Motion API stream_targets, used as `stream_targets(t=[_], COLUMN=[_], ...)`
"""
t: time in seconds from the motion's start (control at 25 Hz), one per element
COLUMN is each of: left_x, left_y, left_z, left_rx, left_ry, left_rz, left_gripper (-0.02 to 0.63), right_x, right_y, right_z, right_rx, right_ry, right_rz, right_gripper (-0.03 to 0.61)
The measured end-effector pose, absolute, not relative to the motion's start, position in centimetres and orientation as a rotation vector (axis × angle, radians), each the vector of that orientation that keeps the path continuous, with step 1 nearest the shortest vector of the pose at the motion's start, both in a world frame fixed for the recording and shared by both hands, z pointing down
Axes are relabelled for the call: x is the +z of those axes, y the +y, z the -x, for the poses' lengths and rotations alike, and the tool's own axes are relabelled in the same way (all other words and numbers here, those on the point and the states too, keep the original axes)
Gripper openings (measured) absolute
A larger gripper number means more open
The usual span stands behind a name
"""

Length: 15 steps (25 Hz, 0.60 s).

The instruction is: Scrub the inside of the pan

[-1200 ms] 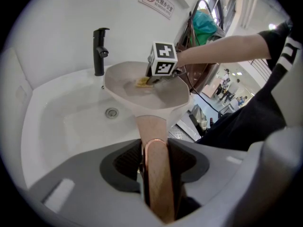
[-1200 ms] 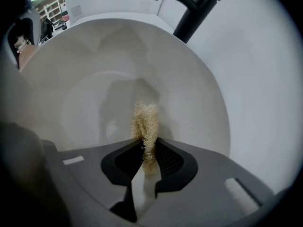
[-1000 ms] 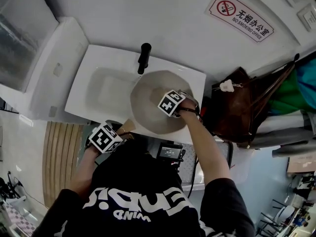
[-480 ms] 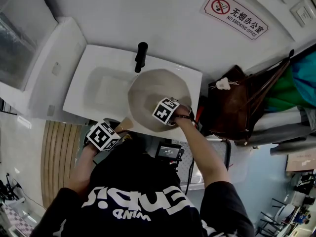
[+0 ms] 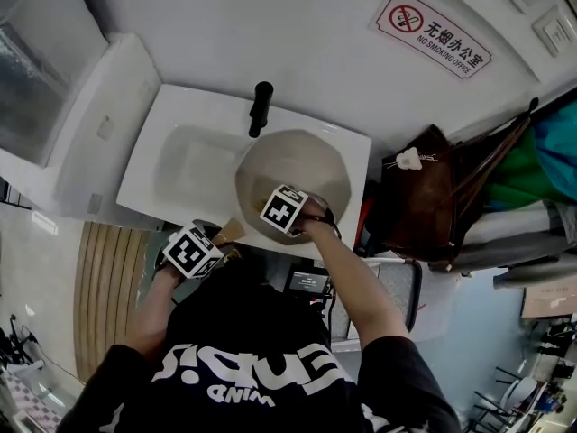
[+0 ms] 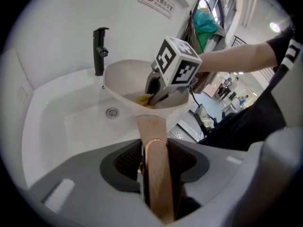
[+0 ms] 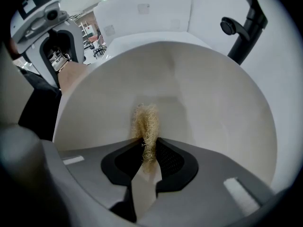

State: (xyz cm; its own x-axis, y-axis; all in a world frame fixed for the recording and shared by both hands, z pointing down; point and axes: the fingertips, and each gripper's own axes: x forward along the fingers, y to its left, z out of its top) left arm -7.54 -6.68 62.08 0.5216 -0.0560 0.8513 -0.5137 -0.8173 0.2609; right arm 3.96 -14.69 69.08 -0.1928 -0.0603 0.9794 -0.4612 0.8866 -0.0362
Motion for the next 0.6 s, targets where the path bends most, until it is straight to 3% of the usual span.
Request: stream_targets(t=[0.24, 0.6], left_x=[62.5, 62.5], left_y=[-6.6, -6.6], left_z=[7.7, 7.8], left_rx=[1.251, 1.231], left_ry=[-0.453, -0.436], left_rz=[-2.262, -2.26], left_gripper=[0.166, 0.166], right_x=[68.9, 68.7], right_y=[-18.2, -22.1], right_z=[-3.6, -9.1], right_rx=[0.341, 0.282], right_ry=[-1.774, -1.658], right_rz=[-0.534, -0.671], right_gripper=[0.075, 0.075])
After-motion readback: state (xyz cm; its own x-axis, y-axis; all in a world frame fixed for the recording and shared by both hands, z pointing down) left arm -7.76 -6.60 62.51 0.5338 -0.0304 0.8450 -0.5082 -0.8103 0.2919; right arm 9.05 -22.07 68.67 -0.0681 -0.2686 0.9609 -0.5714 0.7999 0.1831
